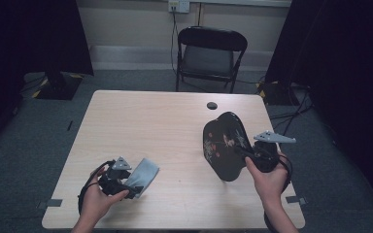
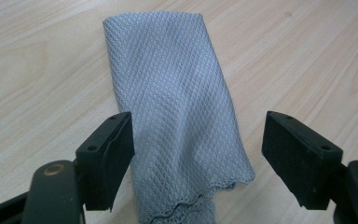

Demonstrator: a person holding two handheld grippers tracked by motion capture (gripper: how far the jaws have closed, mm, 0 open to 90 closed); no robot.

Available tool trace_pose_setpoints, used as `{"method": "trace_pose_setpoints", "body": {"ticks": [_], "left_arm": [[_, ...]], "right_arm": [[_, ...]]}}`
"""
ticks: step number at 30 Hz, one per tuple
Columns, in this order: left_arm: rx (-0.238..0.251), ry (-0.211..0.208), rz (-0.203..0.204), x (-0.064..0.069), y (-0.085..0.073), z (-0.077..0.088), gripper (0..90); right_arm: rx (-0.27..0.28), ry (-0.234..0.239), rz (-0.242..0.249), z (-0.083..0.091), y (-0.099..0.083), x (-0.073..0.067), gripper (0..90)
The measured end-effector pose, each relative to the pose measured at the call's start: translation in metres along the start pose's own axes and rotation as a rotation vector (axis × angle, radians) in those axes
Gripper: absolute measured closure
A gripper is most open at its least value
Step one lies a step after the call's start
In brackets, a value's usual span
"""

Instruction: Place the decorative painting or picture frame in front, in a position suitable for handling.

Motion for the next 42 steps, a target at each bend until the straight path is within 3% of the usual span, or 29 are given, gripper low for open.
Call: {"method": "trace_pose_setpoints", "body": {"ticks": [17,29,42], "left_arm": [[-0.002,-0.003,0.006,-0.0007,-0.0005,-0.0005,25.1],[0.002,-0.006,0.01,-0.0001,-0.0005,-0.0004,25.2],[0.0,-0.01,0.009,0.0,-0.0004,-0.0009,25.2]], "right_arm": [[-0.033,0.002,-0.002,-0.004,0.0035,0.0024,77.5],[-0.042,0.004,0.003,-0.0014,0.0014,0.003,57.7],[-0.045,0.02,0.051,0.001,-0.0054,0.0037,49.2]]}}
Point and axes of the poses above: each handheld gripper's, and its own axes: z roughly backward along the jaws, y roughly out of its top, x roughly to its right, the point moved 2 cm from there along -z, roughly forward along the jaws, and after that the axes turned 1 degree about x, right-handed, at the moved point
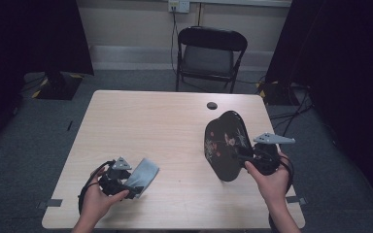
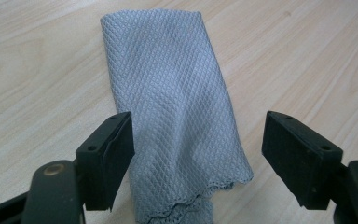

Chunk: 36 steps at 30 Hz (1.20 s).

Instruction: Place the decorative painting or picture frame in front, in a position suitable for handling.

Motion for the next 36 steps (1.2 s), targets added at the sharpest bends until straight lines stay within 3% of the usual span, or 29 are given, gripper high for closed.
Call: {"method": "trace_pose_setpoints", "body": {"ticks": [22,31,36], "left_arm": [[0.007,0.013,0.013,-0.003,-0.002,0.004,24.7],[0.016,0.031,0.058,-0.011,-0.008,0.011,23.7],[-0.001,0.041,0.059,-0.012,-0.012,0.01,23.6]], "right_arm": [[-0.01,0.026,0.026,0.0,-0.038,0.001,37.4],[-0.007,0.042,0.016,-0.01,-0.059,0.001,37.7],[0.007,0.047,0.021,-0.013,-0.066,0.001,44.4]]}}
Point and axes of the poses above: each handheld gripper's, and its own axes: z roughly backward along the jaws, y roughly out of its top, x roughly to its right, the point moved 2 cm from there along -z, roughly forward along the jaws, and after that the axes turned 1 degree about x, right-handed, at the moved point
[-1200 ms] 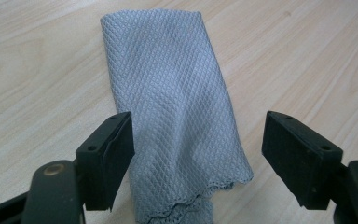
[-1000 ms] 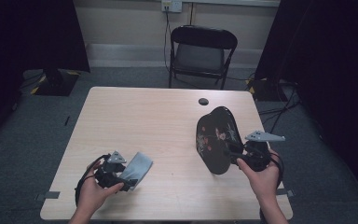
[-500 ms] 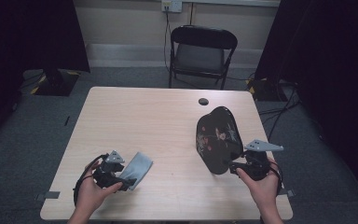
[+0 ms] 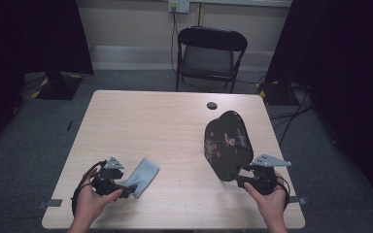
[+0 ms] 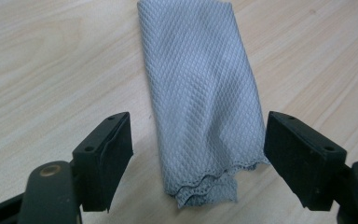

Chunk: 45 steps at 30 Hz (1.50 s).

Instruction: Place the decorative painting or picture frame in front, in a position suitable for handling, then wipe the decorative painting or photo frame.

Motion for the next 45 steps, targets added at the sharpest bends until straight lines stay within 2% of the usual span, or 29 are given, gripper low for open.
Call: {"method": "trace_pose_setpoints", "body": {"ticks": [3,5,14,15,17,19,24,28,32,35,45], "left_arm": [[-0.004,0.006,0.013,0.001,-0.001,-0.001,23.7],[-0.011,0.009,0.008,0.001,-0.002,-0.002,23.8],[-0.022,0.016,0.008,0.004,-0.005,-0.001,24.5],[-0.015,0.013,0.014,0.004,-0.006,0.001,26.9],[-0.013,0.014,0.022,0.004,-0.006,0.001,28.3],[-0.013,0.012,0.035,0.004,-0.007,0.0,30.1],[-0.024,0.018,0.024,0.002,-0.007,0.001,33.1],[0.0,0.022,0.017,0.002,-0.008,0.0,33.2],[0.018,0.001,0.022,0.002,-0.008,0.0,35.8],[0.021,0.009,0.008,0.003,-0.007,0.0,36.4],[0.021,0.014,0.018,0.008,-0.005,-0.002,43.6]], "right_arm": [[0.012,-0.006,-0.006,0.001,-0.001,0.001,45.2],[0.019,0.003,-0.013,0.001,-0.004,0.002,46.5],[0.021,0.002,0.009,-0.002,-0.01,0.001,49.3],[0.024,-0.001,0.012,-0.002,-0.011,0.0,53.2],[0.024,-0.006,0.014,-0.002,-0.011,0.0,55.3],[0.021,-0.018,-0.004,-0.001,-0.011,0.0,58.8],[0.019,-0.016,-0.02,-0.003,-0.012,-0.001,66.8],[0.014,-0.023,-0.011,-0.005,-0.012,-0.003,72.4],[0.016,-0.021,-0.015,-0.005,-0.012,-0.003,74.5],[0.019,-0.022,-0.018,-0.005,-0.012,-0.003,76.8],[0.026,-0.021,-0.031,-0.005,-0.013,-0.002,77.5]]}}
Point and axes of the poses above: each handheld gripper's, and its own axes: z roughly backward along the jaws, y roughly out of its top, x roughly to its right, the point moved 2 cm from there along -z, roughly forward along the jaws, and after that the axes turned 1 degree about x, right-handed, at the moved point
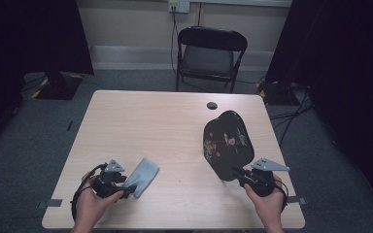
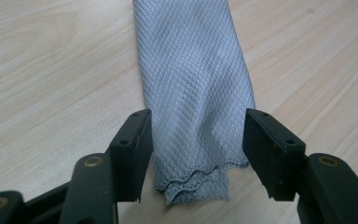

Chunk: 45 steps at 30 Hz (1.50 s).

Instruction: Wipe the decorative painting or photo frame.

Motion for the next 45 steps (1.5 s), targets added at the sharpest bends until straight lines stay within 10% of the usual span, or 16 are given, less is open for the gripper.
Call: {"method": "trace_pose_setpoints", "body": {"ticks": [22,31,45], "left_arm": [[-0.069,0.064,-0.018,-0.002,-0.004,-0.005,45.2],[0.023,0.04,-0.022,0.008,0.008,-0.01,43.6],[-0.008,0.096,-0.013,-0.001,0.005,-0.009,41.8]], "right_arm": [[0.001,-0.01,0.001,0.0,0.0,-0.002,76.9],[0.006,-0.01,-0.003,0.001,0.0,-0.002,75.5],[0.014,-0.013,-0.011,0.005,-0.001,-0.001,74.2]]}}
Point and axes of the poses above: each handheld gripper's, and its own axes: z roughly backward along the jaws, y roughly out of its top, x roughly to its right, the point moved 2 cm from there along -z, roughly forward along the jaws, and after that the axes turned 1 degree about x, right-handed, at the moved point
